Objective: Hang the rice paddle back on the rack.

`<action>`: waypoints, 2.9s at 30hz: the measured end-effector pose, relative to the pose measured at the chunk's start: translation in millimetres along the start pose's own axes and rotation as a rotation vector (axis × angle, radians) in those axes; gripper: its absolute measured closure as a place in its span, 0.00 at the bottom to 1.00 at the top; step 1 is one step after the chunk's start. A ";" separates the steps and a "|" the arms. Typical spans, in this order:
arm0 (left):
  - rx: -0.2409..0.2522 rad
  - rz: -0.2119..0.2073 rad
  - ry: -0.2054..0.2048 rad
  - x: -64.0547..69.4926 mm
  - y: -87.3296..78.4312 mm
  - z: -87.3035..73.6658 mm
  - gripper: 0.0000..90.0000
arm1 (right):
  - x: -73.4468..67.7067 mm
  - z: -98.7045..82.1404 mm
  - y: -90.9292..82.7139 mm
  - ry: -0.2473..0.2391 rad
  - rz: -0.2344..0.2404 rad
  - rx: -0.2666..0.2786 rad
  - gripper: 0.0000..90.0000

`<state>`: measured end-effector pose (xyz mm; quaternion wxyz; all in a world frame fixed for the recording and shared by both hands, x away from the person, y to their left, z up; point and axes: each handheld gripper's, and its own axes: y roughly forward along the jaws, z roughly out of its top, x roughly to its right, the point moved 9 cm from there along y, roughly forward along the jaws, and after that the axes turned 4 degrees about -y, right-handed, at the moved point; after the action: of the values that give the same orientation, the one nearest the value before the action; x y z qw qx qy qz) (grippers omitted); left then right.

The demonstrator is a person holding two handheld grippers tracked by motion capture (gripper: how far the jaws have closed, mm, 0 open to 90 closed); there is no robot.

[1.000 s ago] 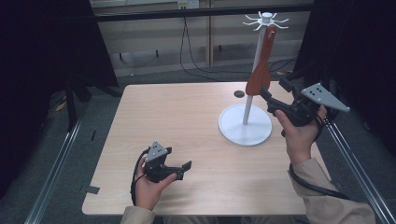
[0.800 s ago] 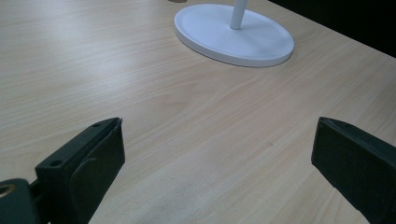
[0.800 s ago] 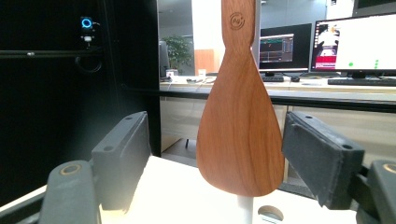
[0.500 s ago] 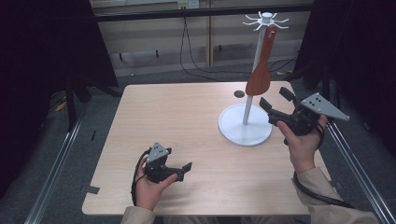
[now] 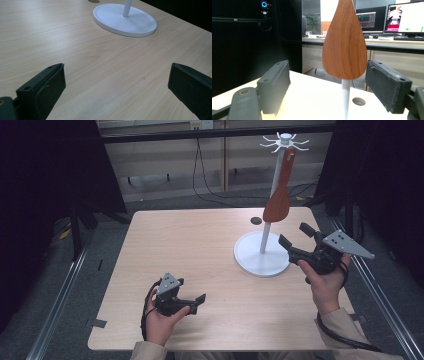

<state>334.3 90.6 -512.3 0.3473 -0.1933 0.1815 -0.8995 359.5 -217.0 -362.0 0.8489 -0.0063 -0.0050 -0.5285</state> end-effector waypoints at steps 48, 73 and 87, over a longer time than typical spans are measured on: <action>-0.004 -0.028 -0.019 3.5 0.0 -3.1 0.01 | -6.2 -48.0 -28.9 0.010 0.021 -0.062 0.20; -0.003 -0.044 -0.012 5.9 1.3 -4.0 0.01 | -6.7 -71.4 -37.4 0.032 0.046 -0.099 0.15; -0.019 -0.043 0.004 6.0 2.1 -6.7 0.01 | -5.4 -89.6 -42.3 0.027 0.055 -0.137 0.12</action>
<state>328.1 86.3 -517.7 0.3257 -0.1985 0.1867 -0.9053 319.3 -232.3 -451.5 0.8607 -0.0573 0.0430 -0.5041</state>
